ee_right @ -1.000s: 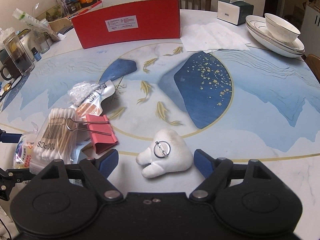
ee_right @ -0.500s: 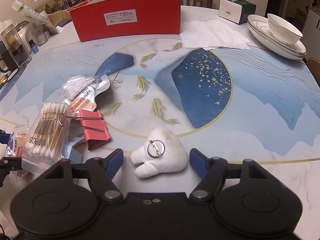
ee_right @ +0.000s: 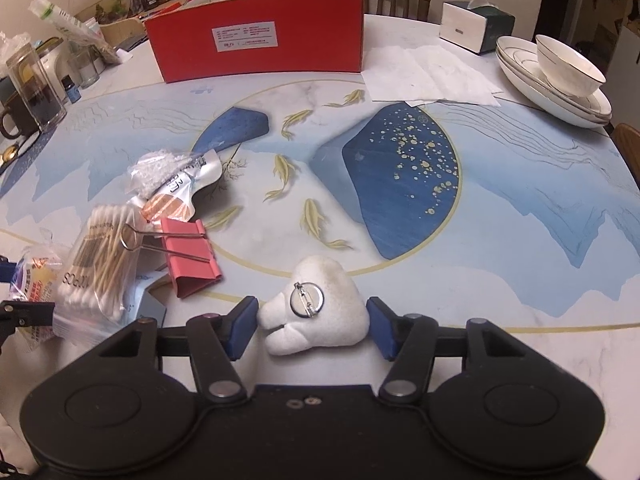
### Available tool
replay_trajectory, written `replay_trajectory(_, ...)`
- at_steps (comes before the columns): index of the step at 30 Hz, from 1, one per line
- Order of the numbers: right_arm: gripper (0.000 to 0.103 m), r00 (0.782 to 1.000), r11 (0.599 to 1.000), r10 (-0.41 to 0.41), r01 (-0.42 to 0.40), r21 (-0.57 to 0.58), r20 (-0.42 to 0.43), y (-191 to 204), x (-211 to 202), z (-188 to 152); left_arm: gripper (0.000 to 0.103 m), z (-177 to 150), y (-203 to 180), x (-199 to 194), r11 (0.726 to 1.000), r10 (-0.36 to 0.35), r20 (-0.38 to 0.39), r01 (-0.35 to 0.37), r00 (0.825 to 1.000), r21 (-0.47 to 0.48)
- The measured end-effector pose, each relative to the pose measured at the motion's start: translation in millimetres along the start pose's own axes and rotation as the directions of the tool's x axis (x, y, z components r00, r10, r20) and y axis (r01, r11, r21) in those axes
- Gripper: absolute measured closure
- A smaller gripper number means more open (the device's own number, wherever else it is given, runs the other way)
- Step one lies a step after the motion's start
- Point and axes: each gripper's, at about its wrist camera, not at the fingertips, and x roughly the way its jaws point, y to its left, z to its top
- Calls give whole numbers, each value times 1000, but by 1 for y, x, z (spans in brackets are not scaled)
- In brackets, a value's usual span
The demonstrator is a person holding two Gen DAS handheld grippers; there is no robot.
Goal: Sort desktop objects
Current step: 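Carry the bread bag and white plush toy into the red box with both tools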
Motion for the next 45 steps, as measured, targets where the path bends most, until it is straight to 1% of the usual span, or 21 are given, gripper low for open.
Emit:
replay_trajectory(4, 45, 1000, 1000, 19, -19, 21, 1, -1, -7, 1, 49, 2, 1, -10, 1000, -4, 13, 5, 1000, -18)
replay_trajectory(11, 45, 999, 998, 50, -51, 37, 10, 2, -21, 4, 49, 7, 1, -21, 1000, 8, -2, -8, 1000, -16)
replay_trajectory(18, 46, 997, 996, 76, -77, 41, 27, 9, -32, 5, 49, 8, 4, -34, 999, -8, 17, 9, 1000, -32)
replay_trajectory(24, 46, 995, 994, 92, -94, 47, 46, 16, -44, 12, 48, 19, 2, -42, 1000, -8, 31, 8, 999, -20)
replay_trajectory(35, 46, 987, 990, 131, -135, 36, 87, 27, -64, 41, 49, 55, 6, -49, 1000, -9, 75, 10, 997, -6)
replay_trajectory(40, 46, 982, 988, 145, -149, 28, 117, 33, -72, 62, 49, 77, 10, -52, 1000, -13, 108, 12, 994, 5)
replay_trajectory(45, 46, 977, 988, 151, -153, 5, 151, 39, -78, 87, 48, 104, 15, -54, 1000, -3, 152, -1, 988, 28)
